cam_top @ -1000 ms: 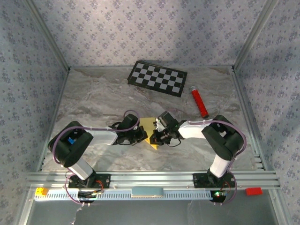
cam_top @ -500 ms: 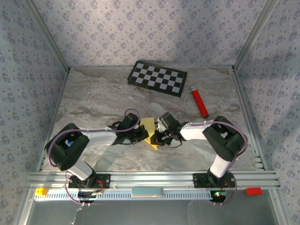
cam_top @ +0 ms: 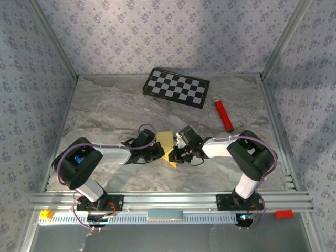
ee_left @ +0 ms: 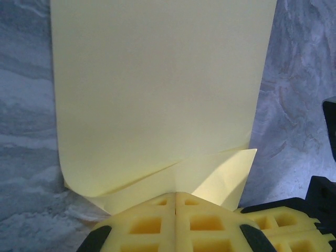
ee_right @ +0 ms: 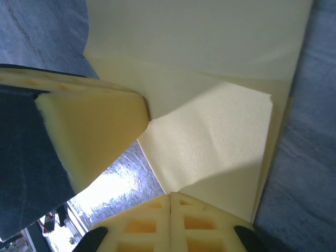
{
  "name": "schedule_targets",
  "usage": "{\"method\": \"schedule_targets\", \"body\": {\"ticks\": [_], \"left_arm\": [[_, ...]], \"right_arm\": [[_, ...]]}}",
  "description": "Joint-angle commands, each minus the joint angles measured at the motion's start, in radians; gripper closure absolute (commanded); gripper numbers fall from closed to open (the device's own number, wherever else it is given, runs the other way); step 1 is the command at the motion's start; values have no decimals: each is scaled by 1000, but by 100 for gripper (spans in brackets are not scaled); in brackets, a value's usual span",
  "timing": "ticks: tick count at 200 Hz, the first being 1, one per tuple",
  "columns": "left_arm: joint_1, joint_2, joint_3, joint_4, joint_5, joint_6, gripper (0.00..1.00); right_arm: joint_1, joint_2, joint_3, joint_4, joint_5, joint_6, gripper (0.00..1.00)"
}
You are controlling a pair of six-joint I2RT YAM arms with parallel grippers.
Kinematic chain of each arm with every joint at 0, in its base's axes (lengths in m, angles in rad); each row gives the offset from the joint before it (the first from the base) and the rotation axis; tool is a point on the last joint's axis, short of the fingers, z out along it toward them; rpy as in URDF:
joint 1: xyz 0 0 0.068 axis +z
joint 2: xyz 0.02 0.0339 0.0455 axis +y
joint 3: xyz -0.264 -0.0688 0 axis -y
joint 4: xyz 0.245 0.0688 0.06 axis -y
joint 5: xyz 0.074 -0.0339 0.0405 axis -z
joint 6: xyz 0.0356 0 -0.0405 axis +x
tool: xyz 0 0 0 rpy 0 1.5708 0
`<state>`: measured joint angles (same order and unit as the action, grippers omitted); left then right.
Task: Fold a paper plane with a square sheet of paper (pick it up from the middle)
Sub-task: Third fold the triangle at the center of the table.
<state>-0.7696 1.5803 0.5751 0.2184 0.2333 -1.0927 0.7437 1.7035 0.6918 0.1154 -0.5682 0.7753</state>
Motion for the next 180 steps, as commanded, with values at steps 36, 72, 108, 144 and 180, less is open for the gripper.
{"method": "schedule_targets", "body": {"ticks": [36, 72, 108, 144, 180], "left_arm": [[145, -30, -84, -2, -74, 104, 100], [205, -53, -63, -64, -53, 156, 100], [214, -147, -47, -96, -28, 158, 99], [169, -264, -32, -134, -47, 145, 95], [109, -235, -33, -92, -11, 139, 94]], "right_arm": [[-7, 36, -54, -104, 65, 6, 100], [-9, 39, -54, -99, 58, 5, 100], [-12, 42, -45, -95, 44, 5, 100], [-14, 36, -36, -98, 38, 8, 100], [-19, 35, -29, -99, 32, 10, 100]]}}
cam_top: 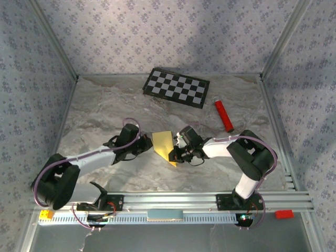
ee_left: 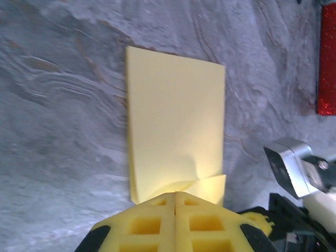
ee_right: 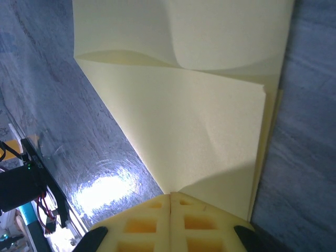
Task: Fold a paper plane with a square sheet of paper (pick it up from the middle)
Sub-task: Third fold the triangle at the center of the table.
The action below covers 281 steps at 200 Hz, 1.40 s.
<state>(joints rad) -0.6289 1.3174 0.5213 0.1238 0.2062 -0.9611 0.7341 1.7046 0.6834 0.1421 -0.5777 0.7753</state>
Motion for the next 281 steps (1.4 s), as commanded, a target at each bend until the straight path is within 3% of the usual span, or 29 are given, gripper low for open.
{"method": "schedule_targets", "body": {"ticks": [1, 58, 130, 188, 218, 281], "left_arm": [[-34, 30, 20, 6, 18, 7, 94], [-80, 191, 37, 116, 14, -34, 96], [-79, 246, 31, -12, -57, -76, 100], [-79, 252, 55, -55, -53, -52, 100], [-80, 253, 67, -83, -67, -52, 100], [-77, 276, 92, -138, -79, -53, 100]], "right_arm": [[-10, 33, -20, -125, 41, 11, 100], [-13, 30, -24, -120, 38, 11, 100], [-15, -15, 81, -145, -31, -50, 100], [-5, 125, 224, -185, -43, -93, 100], [-13, 131, 186, -183, -38, -103, 100], [-28, -31, 7, -170, -33, -139, 96]]}}
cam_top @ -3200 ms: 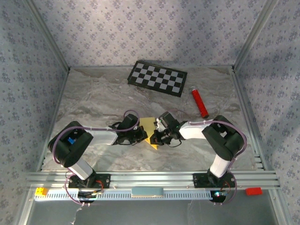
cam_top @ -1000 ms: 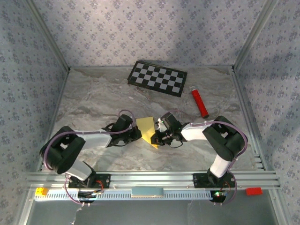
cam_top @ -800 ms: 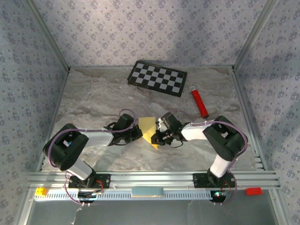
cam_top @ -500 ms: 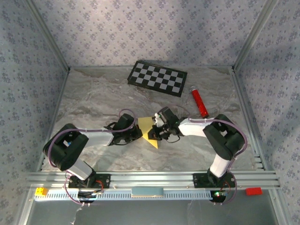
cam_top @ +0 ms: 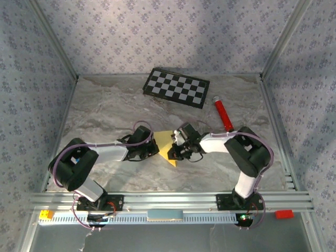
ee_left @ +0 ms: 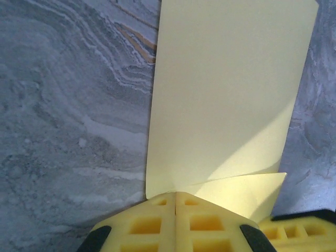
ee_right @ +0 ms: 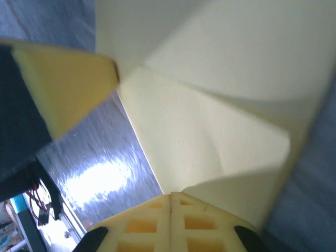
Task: Fold a paper plane with a square sheet of paper (pick it up from the middle)
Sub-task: Third fold the triangle at the center of the table.
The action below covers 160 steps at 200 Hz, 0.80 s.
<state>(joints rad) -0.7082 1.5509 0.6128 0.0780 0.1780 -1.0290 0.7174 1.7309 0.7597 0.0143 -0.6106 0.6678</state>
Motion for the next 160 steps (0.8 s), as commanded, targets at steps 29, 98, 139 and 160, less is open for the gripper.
{"method": "schedule_targets", "body": {"ticks": [29, 98, 139, 160], "left_arm": [[4, 44, -4, -87, -45, 10, 100], [0, 37, -1, -91, -33, 17, 100], [-2, 31, -4, -94, -34, 14, 100], [-2, 26, -1, -92, -32, 11, 100]], "right_arm": [[-30, -122, -150, -35, -11, -31, 95], [-33, -228, -88, -106, 4, -71, 95], [-24, -105, 18, -64, -38, -54, 95], [-18, -34, 48, -68, -35, -47, 96]]}}
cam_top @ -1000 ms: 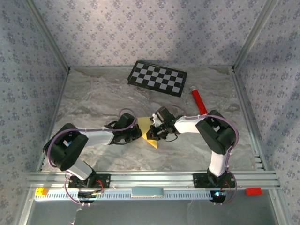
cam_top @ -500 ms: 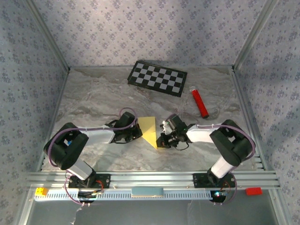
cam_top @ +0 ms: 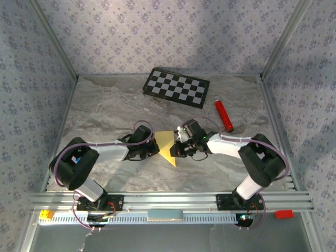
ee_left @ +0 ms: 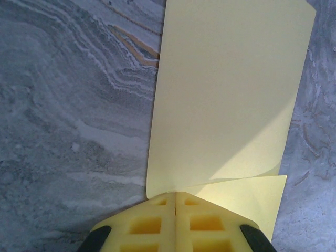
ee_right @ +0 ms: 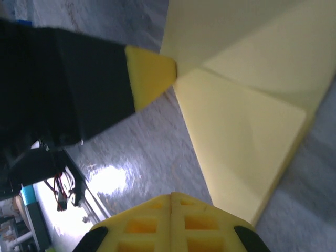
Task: Fold a paper plane with a square sheet of paper (pick it up from the middle)
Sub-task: Third fold the triangle at the center of the table.
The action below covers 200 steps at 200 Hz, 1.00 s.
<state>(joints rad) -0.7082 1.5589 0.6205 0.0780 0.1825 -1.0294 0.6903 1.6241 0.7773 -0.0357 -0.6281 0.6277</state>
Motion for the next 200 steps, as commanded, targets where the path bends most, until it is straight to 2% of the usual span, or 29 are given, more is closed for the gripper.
{"method": "schedule_targets", "body": {"ticks": [1, 36, 67, 96, 148, 200], "left_arm": [[-2, 17, -8, -93, -37, 11, 100], [-2, -15, 13, -100, -26, 21, 100], [-10, -89, 27, -56, -15, 53, 90], [-34, -130, 31, -17, -1, 91, 89], [-51, -8, 58, 78, 90, 94, 90], [-26, 50, 15, 77, 17, 107, 93]], "right_arm": [[8, 77, 31, -19, -17, -7, 96], [-3, 115, -24, -26, 13, -7, 100], [-14, 119, -65, -17, 22, -7, 100], [-23, 120, -61, -20, 24, -7, 100], [-25, 115, -63, -28, 28, -9, 100], [-28, 121, -79, -25, 35, -10, 100]]}}
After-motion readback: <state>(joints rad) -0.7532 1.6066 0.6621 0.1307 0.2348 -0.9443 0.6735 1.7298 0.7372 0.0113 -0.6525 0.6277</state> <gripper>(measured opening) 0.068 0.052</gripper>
